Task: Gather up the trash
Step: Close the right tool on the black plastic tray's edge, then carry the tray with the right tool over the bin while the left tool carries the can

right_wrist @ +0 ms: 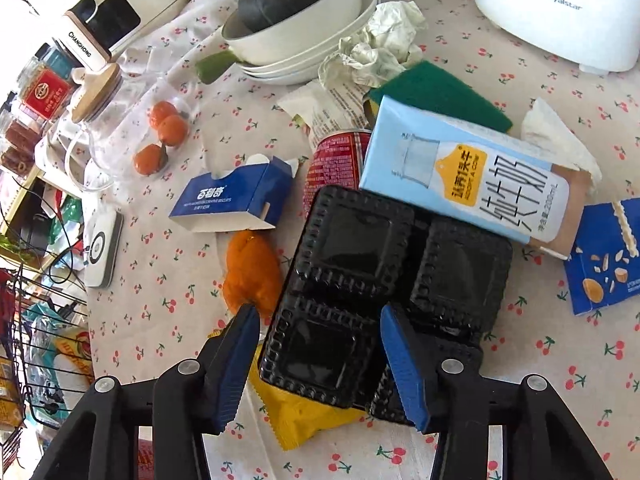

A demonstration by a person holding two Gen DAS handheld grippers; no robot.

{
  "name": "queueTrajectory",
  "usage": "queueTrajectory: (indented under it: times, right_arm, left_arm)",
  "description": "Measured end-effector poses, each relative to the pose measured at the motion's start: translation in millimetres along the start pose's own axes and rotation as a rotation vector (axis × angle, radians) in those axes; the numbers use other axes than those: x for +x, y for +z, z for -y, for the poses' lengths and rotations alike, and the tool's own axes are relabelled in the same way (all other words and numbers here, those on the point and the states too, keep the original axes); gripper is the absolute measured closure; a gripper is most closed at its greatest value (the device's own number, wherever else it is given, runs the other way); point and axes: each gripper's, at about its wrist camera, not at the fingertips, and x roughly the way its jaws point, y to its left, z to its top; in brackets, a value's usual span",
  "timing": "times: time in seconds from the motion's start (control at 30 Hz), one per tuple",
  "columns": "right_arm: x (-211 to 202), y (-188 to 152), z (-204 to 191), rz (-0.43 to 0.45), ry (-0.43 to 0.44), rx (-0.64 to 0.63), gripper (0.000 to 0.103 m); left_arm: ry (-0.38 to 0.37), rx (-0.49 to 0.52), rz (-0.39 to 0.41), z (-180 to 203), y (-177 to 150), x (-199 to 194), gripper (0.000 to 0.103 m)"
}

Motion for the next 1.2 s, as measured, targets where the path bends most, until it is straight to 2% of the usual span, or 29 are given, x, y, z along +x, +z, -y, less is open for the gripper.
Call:
queueTrajectory:
  times: [0.17, 0.27, 0.43, 0.67, 0.87, 1.2]
  right_arm:
    - [14.0, -1.3, -9.5, -0.027, -0.083, -0.045, 0.047]
    - [16.0, -5.3, -15.2, -0.011, -0.132, -0.097, 0.049]
    - [7.4, -12.1, -11.5, -0.002, -0.139, -0.12, 0.052]
    - [-39.9, -29.5, -0.4, 0.041, -0.112, -0.142, 0.052]
    - [-93.3, -56.2, 18.1, 0.088, -0.105, -0.164, 0.052]
    - [-148.5, -103.6, 93.5, 0.117, -0.183, -0.119, 0.051]
  left_arm:
    - [-0.003, -0.005, 0.002, -1.9, -0.3, -1.2, 0.047]
    - [-0.004, -0.004, 0.005, -0.8, 0.2, -2.5, 0.047]
    - [-0.015, 0.008, 0.014, 5.6, 0.6, -6.1, 0.047]
    - [-0.039, 0.03, 0.028, 22.2, 0.2, -11.4, 0.047]
    - [-0.07, 0.092, 0.046, 58.0, -3.3, -18.1, 0.047]
    - [-0.156, 0.211, 0.052, 140.3, -20.1, -22.3, 0.047]
